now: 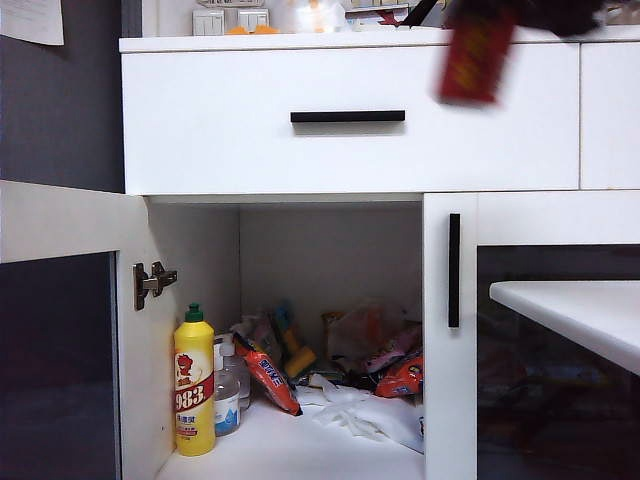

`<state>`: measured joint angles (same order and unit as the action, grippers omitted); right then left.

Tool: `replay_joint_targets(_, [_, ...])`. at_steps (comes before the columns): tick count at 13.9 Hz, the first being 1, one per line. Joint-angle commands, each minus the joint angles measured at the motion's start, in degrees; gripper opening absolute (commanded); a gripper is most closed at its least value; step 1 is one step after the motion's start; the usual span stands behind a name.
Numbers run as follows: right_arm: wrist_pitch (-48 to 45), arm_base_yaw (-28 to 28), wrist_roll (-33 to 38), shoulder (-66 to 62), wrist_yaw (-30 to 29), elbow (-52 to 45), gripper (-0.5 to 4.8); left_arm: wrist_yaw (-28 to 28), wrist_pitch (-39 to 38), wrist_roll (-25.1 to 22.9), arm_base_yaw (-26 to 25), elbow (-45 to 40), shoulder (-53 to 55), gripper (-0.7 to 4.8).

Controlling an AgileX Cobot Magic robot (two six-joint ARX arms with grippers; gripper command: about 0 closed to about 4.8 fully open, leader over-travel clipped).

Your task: Open the left door of the white cabinet, pick up a can of beverage from the table on the right, place it inside the cabinet, and finally close the cabinet door.

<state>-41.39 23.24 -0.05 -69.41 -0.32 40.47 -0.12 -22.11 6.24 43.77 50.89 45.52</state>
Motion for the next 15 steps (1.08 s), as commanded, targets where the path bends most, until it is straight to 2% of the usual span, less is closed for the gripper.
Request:
replay_joint_targets(1, [-2.2,2.2,0.0,-8.2,-1.1,4.8,1.8,0.2,-0.2,0.2,0.0,0.2,-0.1,4.39])
replay_joint_targets(5, [-9.4,2.2,1.6,-26.4,-4.5,7.1,1.8,0.0,-2.3,0.2,0.0,0.2,-0.1,4.39])
replay_joint_targets(7, [-18.4,2.1,1.5,-36.0,-4.2,7.1,1.8,-0.3,-2.9,0.1,0.0,0.2,-0.1,4.39])
replay_joint_targets(8, [-23.6,2.2,1.6,-45.2,-5.4,10.6,1.8,-1.4,-3.1,-0.3,0.0,0.2,0.0,4.39])
replay_joint_targets(11, [-20.3,2.9,1.7,-49.8,-6.4,18.6,1.79,-3.3,-3.1,-0.4,0.0,0.2,0.0,4.39])
replay_joint_targets(14, [-6.4,3.5,1.8,-53.8,-6.4,32.3,1.8,-5.2,-3.1,-0.5,0.0,0.2,0.1,4.39])
replay_joint_targets(15, [-5.0,3.5,1.7,-54.7,-5.6,34.0,1.8,-5.2,-3.2,-0.5,0.0,0.2,0.1,4.39])
